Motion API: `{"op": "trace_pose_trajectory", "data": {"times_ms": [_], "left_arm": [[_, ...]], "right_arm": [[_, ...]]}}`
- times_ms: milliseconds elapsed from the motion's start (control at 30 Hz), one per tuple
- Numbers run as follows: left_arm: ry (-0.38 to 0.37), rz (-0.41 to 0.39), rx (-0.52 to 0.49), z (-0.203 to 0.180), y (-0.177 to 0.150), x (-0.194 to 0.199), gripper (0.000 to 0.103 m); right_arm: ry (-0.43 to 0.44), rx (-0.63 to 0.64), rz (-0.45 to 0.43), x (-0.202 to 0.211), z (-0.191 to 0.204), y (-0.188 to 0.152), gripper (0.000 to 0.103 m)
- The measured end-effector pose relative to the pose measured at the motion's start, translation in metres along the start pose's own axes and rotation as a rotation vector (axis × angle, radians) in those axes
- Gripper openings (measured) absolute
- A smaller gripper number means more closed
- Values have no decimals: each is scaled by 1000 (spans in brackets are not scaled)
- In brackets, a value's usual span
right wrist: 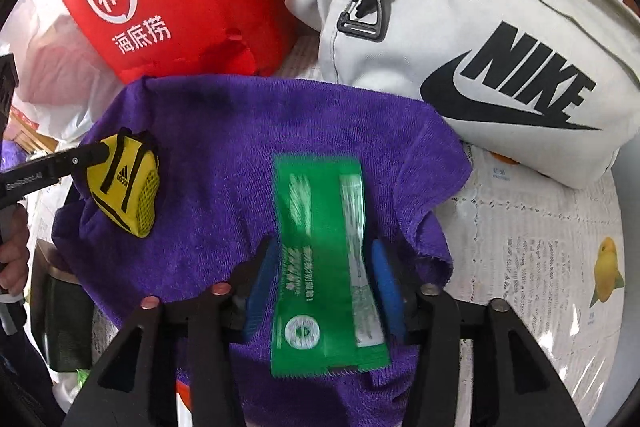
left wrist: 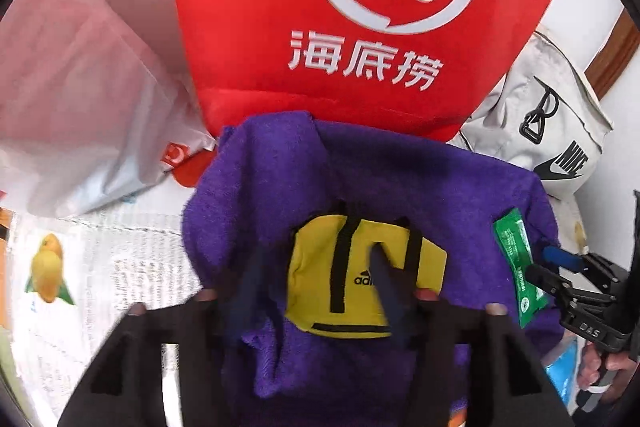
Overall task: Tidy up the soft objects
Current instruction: 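Carry the green packet onto the purple towel and release while the left tool sets the pouch beside it, then grasp the white sponge block with the right tool while the left tool grasps the white glove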
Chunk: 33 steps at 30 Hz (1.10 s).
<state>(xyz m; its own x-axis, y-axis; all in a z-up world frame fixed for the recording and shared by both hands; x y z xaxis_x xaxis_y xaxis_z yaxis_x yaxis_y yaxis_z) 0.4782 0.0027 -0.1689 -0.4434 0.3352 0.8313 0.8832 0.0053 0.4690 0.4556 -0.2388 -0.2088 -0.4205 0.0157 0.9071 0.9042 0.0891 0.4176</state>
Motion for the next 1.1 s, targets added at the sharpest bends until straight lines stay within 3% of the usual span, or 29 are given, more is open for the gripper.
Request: {"op": "trace_pose_trajectory", "data": {"times_ms": [67,233,400,700,1100], "left_arm": [[23,-18,-11,-4,0,10,65],[44,-66,-39,-14,-7,44,69],[-6,-130,-60,-26,-26,84,69],[42,-117,-39,-27,-88,132,69],[60,-103,-10,-13,-190,156,69]], "right_arm": [[-7,10,-19,7,1,-1,63],[4,8,-70,37,3,-11,65],[20,0,-124,80,9,-32,66],[44,53,-215,150,34,-102,66],[103,162,-235,174,77,-198,66]]}}
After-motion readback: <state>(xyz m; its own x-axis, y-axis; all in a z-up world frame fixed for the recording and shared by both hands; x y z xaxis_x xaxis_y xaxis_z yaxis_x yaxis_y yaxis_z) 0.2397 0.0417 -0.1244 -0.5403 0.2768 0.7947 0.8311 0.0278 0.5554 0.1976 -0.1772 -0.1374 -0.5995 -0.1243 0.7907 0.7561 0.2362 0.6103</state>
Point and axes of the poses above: each gripper's, at about its wrist camera, not at the fingertips, and x roughly against the way its jaws point, z to its left, y to its top, the point moved 5 cm from there along -x, roughly the way its jaws point, and after that the axes turned 10 degrees about -y, right-handed, at the moved point
